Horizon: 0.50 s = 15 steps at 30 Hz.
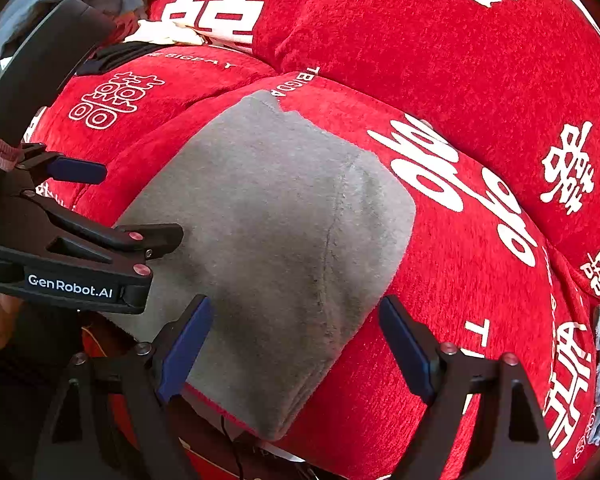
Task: Fold small clothes
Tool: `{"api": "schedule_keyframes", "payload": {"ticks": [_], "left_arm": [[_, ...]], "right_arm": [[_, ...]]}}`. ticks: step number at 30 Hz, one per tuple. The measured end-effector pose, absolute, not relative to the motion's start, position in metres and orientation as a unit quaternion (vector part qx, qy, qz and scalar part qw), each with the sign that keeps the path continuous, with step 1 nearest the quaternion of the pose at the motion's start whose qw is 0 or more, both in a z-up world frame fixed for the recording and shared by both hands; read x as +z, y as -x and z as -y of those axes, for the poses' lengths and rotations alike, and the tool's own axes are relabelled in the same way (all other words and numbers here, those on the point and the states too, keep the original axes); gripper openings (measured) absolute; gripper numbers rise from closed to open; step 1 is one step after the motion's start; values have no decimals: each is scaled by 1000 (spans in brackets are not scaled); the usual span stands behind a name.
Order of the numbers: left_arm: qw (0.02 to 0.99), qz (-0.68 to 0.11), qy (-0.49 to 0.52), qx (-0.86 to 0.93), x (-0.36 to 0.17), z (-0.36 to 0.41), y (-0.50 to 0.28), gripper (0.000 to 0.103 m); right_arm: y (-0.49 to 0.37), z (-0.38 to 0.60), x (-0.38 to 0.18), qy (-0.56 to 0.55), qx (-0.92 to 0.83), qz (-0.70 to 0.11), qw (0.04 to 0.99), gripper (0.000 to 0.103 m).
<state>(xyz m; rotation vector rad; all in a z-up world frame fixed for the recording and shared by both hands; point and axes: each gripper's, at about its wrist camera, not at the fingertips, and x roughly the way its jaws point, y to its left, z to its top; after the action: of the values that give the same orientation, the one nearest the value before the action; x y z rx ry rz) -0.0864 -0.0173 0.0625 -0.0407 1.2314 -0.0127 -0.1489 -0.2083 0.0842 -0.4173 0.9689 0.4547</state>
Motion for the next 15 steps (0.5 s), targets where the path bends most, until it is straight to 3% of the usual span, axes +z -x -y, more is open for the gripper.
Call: {"api": "schedule_keyframes", "payload": {"ticks": [15], "left_arm": [[815, -578, 37, -15, 61, 9, 86, 103]], "right_arm": [[149, 199, 84, 210, 208, -465, 835, 88]]}}
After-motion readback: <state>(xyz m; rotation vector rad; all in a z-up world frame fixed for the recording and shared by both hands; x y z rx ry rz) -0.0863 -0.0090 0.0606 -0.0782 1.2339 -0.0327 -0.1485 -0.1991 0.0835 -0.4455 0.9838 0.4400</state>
